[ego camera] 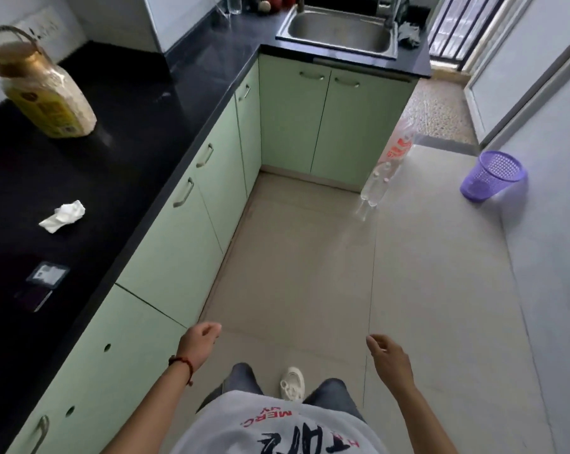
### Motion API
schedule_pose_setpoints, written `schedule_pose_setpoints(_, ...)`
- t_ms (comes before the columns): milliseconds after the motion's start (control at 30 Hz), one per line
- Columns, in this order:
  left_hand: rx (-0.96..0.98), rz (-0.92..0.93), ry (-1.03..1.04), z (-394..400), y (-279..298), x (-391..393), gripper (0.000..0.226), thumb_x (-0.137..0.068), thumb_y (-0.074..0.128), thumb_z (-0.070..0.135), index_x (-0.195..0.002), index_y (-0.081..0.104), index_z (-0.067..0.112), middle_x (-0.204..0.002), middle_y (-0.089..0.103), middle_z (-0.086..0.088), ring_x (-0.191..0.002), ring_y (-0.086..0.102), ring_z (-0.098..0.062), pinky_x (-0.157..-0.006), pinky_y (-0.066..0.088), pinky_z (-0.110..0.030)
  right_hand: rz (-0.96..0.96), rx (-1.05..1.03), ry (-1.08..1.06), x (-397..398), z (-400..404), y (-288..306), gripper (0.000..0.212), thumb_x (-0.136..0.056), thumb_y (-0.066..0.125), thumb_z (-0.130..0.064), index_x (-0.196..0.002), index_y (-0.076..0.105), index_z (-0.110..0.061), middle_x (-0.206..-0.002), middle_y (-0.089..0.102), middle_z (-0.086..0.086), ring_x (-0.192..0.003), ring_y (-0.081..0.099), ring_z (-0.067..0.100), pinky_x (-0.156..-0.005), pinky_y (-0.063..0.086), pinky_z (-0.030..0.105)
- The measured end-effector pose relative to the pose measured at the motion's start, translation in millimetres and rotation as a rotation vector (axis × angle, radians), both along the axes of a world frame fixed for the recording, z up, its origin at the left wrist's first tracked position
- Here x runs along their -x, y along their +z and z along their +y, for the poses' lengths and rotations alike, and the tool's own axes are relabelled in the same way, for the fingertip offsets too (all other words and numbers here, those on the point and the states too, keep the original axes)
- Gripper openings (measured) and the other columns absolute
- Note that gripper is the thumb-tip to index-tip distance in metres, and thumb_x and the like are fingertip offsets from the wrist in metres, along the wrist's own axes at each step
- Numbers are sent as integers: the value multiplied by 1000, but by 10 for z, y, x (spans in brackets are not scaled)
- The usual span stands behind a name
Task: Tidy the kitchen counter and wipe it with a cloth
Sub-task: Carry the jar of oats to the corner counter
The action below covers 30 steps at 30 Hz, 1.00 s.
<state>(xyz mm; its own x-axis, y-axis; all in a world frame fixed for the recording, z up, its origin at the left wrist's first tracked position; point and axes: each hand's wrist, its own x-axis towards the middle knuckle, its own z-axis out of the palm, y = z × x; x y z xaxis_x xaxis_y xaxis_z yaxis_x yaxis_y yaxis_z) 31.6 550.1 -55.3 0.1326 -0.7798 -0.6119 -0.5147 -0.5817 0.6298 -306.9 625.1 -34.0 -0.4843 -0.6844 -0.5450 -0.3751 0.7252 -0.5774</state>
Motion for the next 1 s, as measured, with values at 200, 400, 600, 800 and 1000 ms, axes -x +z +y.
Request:
schedule_pose_setpoints(200, -12, 2, 224, -438, -36, -61, 22, -88, 53, 14, -67, 61, 13, -74, 64, -13, -74, 58, -26, -73, 46, -32, 2, 41, 199, -12, -1544, 159, 29, -91, 51, -26, -113, 61, -10, -114, 66, 13, -105, 60, 26, -79, 39, 27)
schedule_pose_setpoints(400, -21, 28, 390, -1282, -127, -199, 27, -86, 55, 15, -60, 60, 18, -70, 64, -9, -79, 61, -29, -73, 46, -35, 1, 64, 357, -333, -2883, 126, 30, -92, 51, -27, -115, 59, -10, -116, 65, 9, -108, 60, 23, -76, 33, 22)
schedule_pose_setpoints(600, 85, 105, 328, -2451, 239, -89, 21, -74, 54, 35, -67, 63, 17, -74, 64, -6, -77, 59, -23, -77, 48, -35, -45, 72, 464, -541, -3883, 124, 28, -90, 54, -25, -111, 62, -9, -113, 66, 13, -104, 62, 26, -81, 42, 27)
schedule_pose_setpoints(800, 285, 122, 317, -3513, 658, -96, 9, -87, 54, 21, -88, 63, 22, -82, 65, 6, -87, 60, -14, -79, 46, -24, -21, 124, 541, -699, -4618, 239, 29, -91, 53, -23, -113, 62, -7, -112, 67, 10, -102, 62, 23, -73, 35, 22)
schedule_pose_setpoints(1000, 424, -150, 469, -4015, 737, -448, 23, -88, 53, 12, -108, 64, 5, -102, 66, -7, -95, 59, -15, -83, 45, -21, -72, 201, 682, -1101, -5574, 360, 27, -90, 56, -23, -109, 64, -7, -109, 68, 11, -88, 58, 14, -72, 39, 23)
